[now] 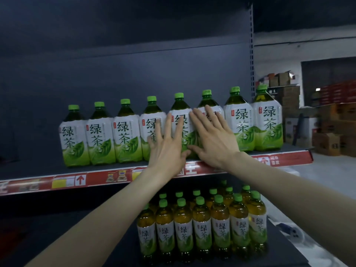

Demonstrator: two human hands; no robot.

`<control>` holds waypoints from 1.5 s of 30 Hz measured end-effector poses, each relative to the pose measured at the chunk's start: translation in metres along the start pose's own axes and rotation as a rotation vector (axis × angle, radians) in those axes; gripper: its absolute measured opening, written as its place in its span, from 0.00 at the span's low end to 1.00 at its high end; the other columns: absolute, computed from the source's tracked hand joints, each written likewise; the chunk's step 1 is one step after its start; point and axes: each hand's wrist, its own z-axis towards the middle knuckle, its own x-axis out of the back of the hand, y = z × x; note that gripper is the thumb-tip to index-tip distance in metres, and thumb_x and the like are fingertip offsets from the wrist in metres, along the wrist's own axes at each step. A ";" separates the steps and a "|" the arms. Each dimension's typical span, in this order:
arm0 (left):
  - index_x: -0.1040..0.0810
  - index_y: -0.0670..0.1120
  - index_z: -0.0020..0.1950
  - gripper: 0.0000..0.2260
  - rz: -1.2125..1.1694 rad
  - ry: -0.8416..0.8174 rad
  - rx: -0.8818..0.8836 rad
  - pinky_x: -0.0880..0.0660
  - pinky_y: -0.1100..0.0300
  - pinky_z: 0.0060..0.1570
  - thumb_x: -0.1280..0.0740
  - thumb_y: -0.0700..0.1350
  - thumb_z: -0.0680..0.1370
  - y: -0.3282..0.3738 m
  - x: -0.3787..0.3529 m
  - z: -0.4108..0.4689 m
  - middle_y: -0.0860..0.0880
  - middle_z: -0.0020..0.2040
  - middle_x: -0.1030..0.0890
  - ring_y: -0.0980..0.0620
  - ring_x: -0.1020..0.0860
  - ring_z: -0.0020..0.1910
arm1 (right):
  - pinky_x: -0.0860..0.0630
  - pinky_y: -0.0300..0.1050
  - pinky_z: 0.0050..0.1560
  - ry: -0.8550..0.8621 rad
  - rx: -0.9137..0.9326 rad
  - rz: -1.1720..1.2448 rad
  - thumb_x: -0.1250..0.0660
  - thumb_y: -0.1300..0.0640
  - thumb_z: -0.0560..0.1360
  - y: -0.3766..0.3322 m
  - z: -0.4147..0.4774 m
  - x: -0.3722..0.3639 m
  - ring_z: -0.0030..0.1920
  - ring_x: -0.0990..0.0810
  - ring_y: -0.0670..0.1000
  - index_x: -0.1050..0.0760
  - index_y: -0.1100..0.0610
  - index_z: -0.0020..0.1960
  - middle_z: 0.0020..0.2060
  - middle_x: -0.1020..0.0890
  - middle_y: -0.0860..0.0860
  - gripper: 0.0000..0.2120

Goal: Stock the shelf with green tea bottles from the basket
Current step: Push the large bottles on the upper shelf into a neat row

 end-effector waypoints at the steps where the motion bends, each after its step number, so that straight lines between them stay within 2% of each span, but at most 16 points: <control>1: 0.65 0.54 0.84 0.47 0.011 -0.009 0.019 0.50 0.29 0.78 0.32 0.59 0.81 0.002 -0.002 0.001 0.49 0.83 0.71 0.38 0.67 0.82 | 0.58 0.58 0.83 0.002 -0.001 -0.003 0.40 0.32 0.79 0.000 0.000 -0.001 0.84 0.60 0.56 0.57 0.53 0.85 0.85 0.52 0.50 0.46; 5: 0.68 0.54 0.83 0.48 0.038 -0.029 0.048 0.49 0.24 0.75 0.32 0.59 0.81 0.002 -0.006 0.002 0.48 0.82 0.73 0.38 0.69 0.81 | 0.56 0.59 0.83 0.010 -0.003 -0.005 0.41 0.32 0.79 0.000 0.000 -0.004 0.84 0.59 0.56 0.56 0.53 0.85 0.85 0.50 0.50 0.46; 11: 0.67 0.55 0.83 0.49 0.087 -0.012 0.059 0.45 0.26 0.75 0.31 0.61 0.79 0.000 -0.007 0.004 0.48 0.83 0.71 0.39 0.66 0.82 | 0.54 0.60 0.83 0.018 -0.002 -0.003 0.40 0.32 0.78 -0.001 -0.001 -0.007 0.84 0.58 0.57 0.55 0.53 0.85 0.85 0.49 0.50 0.46; 17: 0.66 0.55 0.84 0.49 0.046 0.004 0.035 0.49 0.31 0.79 0.32 0.63 0.79 0.008 -0.006 -0.001 0.47 0.83 0.70 0.39 0.66 0.83 | 0.54 0.58 0.83 0.043 -0.052 0.054 0.41 0.34 0.80 0.021 -0.019 -0.007 0.84 0.58 0.57 0.55 0.52 0.85 0.85 0.54 0.51 0.43; 23: 0.65 0.58 0.84 0.46 -0.018 0.071 -0.073 0.54 0.38 0.81 0.35 0.64 0.80 0.052 -0.011 0.005 0.48 0.84 0.68 0.42 0.65 0.83 | 0.53 0.61 0.83 0.073 -0.238 0.052 0.41 0.33 0.80 0.066 -0.050 -0.003 0.84 0.61 0.58 0.60 0.52 0.85 0.84 0.60 0.52 0.46; 26: 0.65 0.58 0.84 0.43 -0.031 0.060 -0.091 0.55 0.36 0.81 0.37 0.63 0.82 0.069 -0.018 0.013 0.51 0.83 0.71 0.44 0.68 0.82 | 0.53 0.62 0.83 0.040 -0.308 0.088 0.42 0.31 0.79 0.081 -0.060 -0.003 0.83 0.65 0.58 0.63 0.51 0.85 0.84 0.64 0.52 0.47; 30: 0.67 0.59 0.83 0.42 0.020 0.041 -0.066 0.57 0.33 0.80 0.39 0.64 0.82 0.079 -0.028 0.019 0.50 0.81 0.74 0.42 0.71 0.81 | 0.55 0.59 0.83 -0.038 -0.242 0.138 0.45 0.31 0.81 0.087 -0.069 -0.005 0.83 0.66 0.56 0.65 0.44 0.84 0.82 0.68 0.50 0.43; 36: 0.67 0.60 0.83 0.41 0.083 0.093 -0.027 0.56 0.34 0.80 0.41 0.65 0.82 0.081 -0.038 0.020 0.50 0.82 0.74 0.42 0.69 0.82 | 0.47 0.59 0.82 -0.022 -0.214 0.193 0.42 0.36 0.82 0.085 -0.071 -0.015 0.83 0.65 0.55 0.63 0.41 0.84 0.83 0.68 0.48 0.40; 40: 0.68 0.59 0.83 0.42 0.082 0.069 -0.015 0.57 0.34 0.80 0.40 0.66 0.82 0.085 -0.037 0.020 0.49 0.81 0.74 0.42 0.70 0.81 | 0.49 0.57 0.81 -0.023 -0.200 0.185 0.43 0.36 0.82 0.089 -0.073 -0.016 0.83 0.64 0.55 0.61 0.40 0.84 0.83 0.67 0.47 0.38; 43: 0.67 0.59 0.83 0.44 0.051 0.066 -0.021 0.57 0.34 0.80 0.38 0.65 0.81 0.089 -0.035 0.020 0.48 0.81 0.74 0.41 0.70 0.81 | 0.53 0.55 0.82 0.045 -0.238 0.188 0.43 0.36 0.82 0.095 -0.077 -0.011 0.84 0.62 0.56 0.58 0.44 0.85 0.84 0.63 0.50 0.38; 45: 0.66 0.59 0.83 0.44 0.019 0.084 -0.051 0.56 0.35 0.80 0.37 0.64 0.81 0.097 -0.035 0.020 0.47 0.81 0.74 0.41 0.71 0.81 | 0.52 0.56 0.83 0.117 -0.347 0.211 0.41 0.36 0.81 0.102 -0.078 -0.006 0.84 0.59 0.59 0.58 0.49 0.85 0.84 0.60 0.54 0.42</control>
